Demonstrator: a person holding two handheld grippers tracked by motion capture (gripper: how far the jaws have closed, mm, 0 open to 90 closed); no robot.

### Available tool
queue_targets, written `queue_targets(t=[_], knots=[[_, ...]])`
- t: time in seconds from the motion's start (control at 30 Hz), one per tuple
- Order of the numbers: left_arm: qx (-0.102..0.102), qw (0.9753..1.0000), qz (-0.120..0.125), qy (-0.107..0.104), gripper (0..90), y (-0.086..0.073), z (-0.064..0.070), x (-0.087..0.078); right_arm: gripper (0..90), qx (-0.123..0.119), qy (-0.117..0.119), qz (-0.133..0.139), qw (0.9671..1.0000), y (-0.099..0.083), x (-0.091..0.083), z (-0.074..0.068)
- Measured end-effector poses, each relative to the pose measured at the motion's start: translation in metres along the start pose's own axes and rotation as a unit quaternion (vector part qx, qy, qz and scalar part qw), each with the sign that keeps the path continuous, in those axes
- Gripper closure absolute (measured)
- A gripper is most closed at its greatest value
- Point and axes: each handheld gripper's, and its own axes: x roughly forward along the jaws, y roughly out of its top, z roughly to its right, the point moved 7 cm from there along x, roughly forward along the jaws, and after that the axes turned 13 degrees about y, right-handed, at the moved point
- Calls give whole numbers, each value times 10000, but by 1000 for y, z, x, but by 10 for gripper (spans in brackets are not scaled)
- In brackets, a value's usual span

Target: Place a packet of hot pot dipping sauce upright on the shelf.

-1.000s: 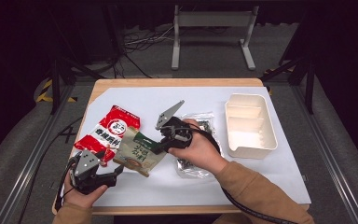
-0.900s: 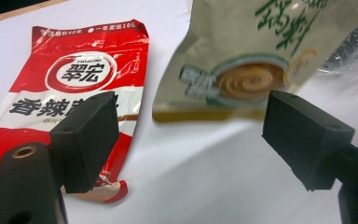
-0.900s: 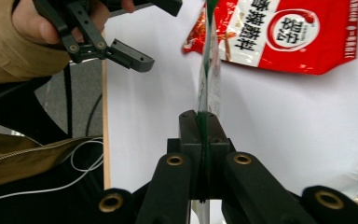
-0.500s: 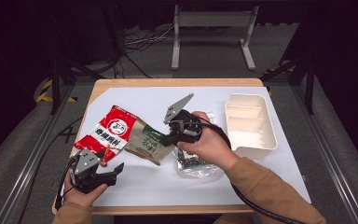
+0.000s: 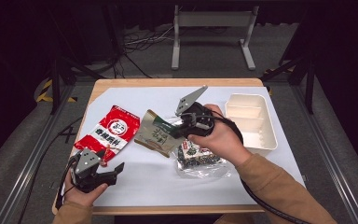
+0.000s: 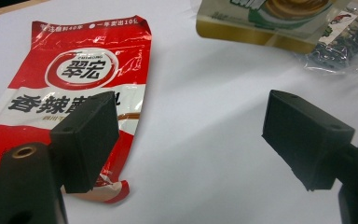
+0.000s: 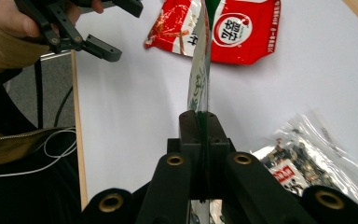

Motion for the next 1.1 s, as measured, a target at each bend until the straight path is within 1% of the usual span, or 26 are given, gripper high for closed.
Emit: queue_targets(t=[0.2, 0.23, 0.57, 0.73, 0.9, 0.93, 0.97, 1.0, 1.1], knots=[[-2, 10000, -7, -19, 187, 0, -1, 2, 897, 71, -201, -80, 9997, -8, -17, 6], [-28, 10000, -2, -21, 187, 0, 0, 2, 897, 76, -231, -86, 9997, -9, -20, 6], [-3, 10000, -26, -28, 187, 0, 0, 4, 897, 206, -442, -12, 9988, -17, -44, 15], [-20, 10000, -21, -27, 187, 0, -1, 4, 897, 262, -594, 17, 9979, -21, -55, 19], [-34, 10000, -33, -25, 187, 0, -1, 4, 897, 272, -742, 34, 9969, -24, -67, 25], [-34, 10000, -33, -25, 187, 0, -1, 4, 897, 272, -742, 34, 9969, -24, -67, 25], [-47, 10000, -47, -24, 187, -1, -1, 5, 896, 289, -803, 28, 9963, -26, -73, 28], [-47, 10000, -47, -24, 187, -1, -1, 5, 896, 289, -803, 28, 9963, -26, -73, 28], [-56, 10000, -48, -20, 187, -1, -1, 5, 897, 303, -868, 38, 9958, -29, -80, 32]])
